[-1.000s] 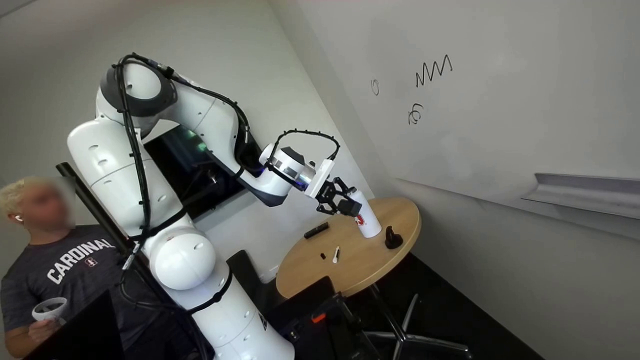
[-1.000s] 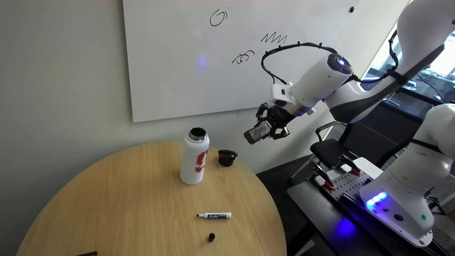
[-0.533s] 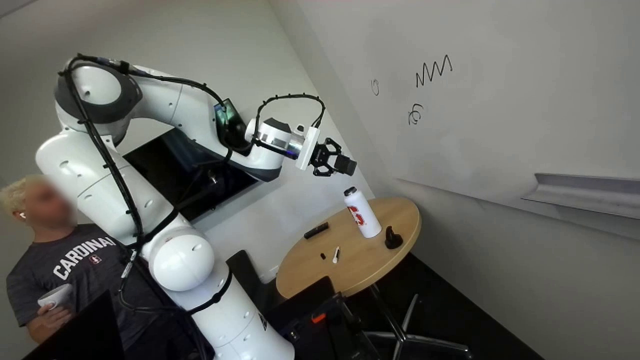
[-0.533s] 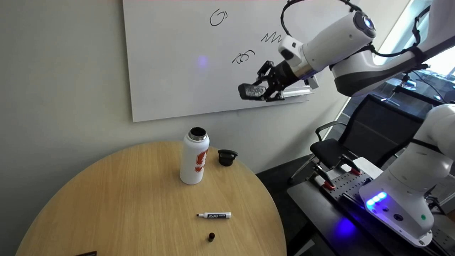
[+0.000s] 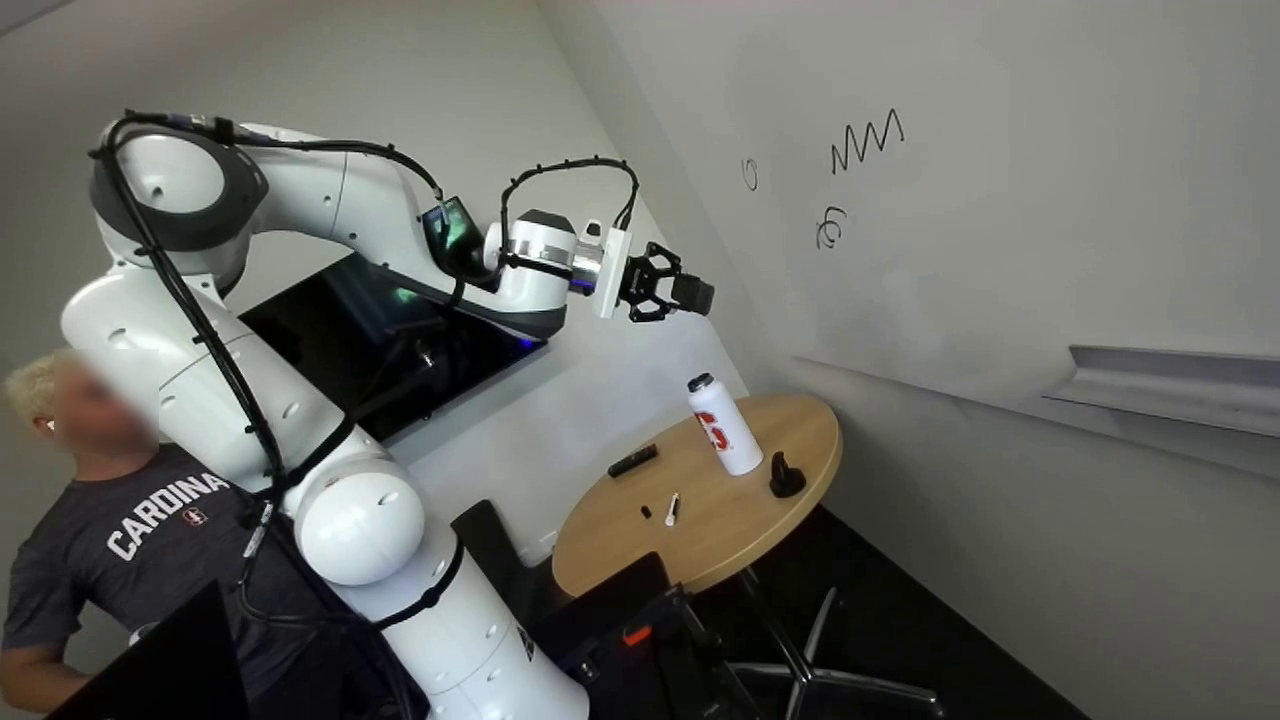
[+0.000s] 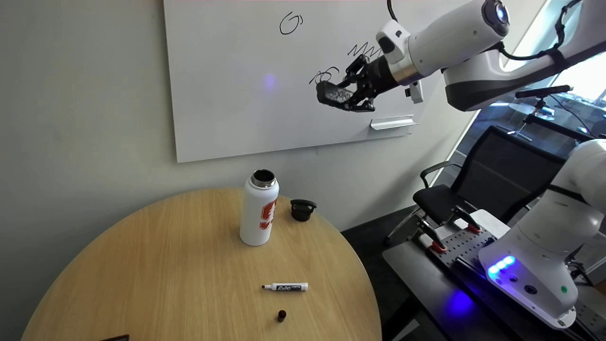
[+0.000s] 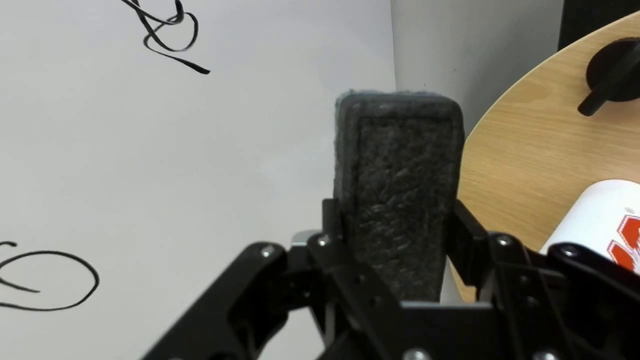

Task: Use the duster to erase the board

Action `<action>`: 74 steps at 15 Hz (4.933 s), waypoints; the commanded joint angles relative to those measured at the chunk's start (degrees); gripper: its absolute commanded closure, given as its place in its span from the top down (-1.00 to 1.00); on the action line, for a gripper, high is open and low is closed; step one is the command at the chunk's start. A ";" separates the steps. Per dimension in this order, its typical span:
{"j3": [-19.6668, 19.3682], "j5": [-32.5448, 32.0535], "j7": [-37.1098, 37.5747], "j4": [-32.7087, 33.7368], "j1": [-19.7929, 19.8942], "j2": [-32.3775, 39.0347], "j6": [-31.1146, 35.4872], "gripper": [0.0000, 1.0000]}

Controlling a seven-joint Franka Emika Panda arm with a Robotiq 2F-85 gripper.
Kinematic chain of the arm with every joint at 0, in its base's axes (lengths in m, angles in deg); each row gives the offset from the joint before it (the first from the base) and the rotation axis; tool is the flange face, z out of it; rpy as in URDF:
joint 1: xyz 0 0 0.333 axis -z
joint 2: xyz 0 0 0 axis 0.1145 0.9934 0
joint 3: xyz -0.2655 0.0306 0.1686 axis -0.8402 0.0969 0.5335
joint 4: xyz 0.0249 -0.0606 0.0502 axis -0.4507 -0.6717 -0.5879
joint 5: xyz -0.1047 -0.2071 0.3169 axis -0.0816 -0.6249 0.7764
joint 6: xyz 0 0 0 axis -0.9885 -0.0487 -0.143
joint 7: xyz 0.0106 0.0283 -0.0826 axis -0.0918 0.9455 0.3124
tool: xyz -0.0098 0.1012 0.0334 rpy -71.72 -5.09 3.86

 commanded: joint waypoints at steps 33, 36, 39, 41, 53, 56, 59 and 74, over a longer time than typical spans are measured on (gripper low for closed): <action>6.74 -35.17 41.94 24.63 2.64 12.59 -26.69 -0.45; 7.23 -37.05 43.66 26.07 2.43 14.44 -29.03 -0.45; 7.36 -38.88 45.40 27.72 2.40 16.30 -31.01 -0.45; 7.18 -39.43 45.97 29.11 2.65 17.50 -30.26 -0.45; 5.99 -38.94 42.79 37.47 5.23 22.22 -19.45 -0.45; 5.79 -38.79 42.26 38.79 5.51 23.51 -16.89 -0.45; 5.83 -39.39 42.60 39.34 5.36 24.35 -15.88 -0.45; 6.42 -41.40 42.60 41.26 3.73 29.40 -14.51 -0.45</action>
